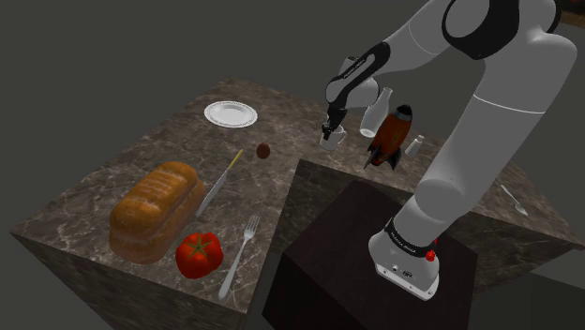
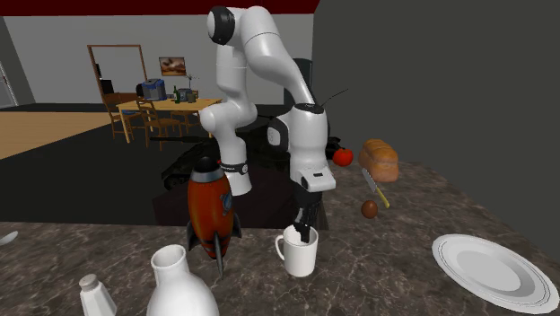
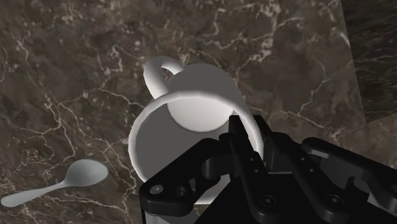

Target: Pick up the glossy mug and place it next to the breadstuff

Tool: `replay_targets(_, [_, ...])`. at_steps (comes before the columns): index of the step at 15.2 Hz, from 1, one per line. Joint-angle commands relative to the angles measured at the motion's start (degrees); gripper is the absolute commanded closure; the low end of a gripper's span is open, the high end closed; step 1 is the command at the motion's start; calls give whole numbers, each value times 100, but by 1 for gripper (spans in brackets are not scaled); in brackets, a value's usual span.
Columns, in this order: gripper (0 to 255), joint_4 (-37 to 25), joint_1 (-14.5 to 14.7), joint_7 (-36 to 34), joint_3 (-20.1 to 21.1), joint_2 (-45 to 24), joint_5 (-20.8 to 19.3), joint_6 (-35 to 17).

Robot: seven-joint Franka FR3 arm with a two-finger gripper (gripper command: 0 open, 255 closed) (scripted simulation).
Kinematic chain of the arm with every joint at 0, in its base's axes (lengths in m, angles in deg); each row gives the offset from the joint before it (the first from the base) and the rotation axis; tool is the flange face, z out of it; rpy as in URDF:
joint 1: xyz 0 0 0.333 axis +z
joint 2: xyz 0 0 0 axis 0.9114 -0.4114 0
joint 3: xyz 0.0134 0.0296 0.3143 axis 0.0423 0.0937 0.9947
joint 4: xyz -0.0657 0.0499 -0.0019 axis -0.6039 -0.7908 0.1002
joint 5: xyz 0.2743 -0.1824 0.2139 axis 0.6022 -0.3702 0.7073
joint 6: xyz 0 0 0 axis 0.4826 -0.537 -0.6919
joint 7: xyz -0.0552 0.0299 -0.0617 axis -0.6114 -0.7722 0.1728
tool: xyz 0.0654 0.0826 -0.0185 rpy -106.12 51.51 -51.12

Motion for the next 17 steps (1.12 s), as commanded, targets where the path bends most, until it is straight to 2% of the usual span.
replay_targets(1, [255, -1, 0, 0, 0, 0, 0, 0])
replay_targets(5, [255, -1, 0, 1, 0, -1, 1, -1])
replay_targets(17, [255, -169, 53, -263, -82, 802, -401, 935])
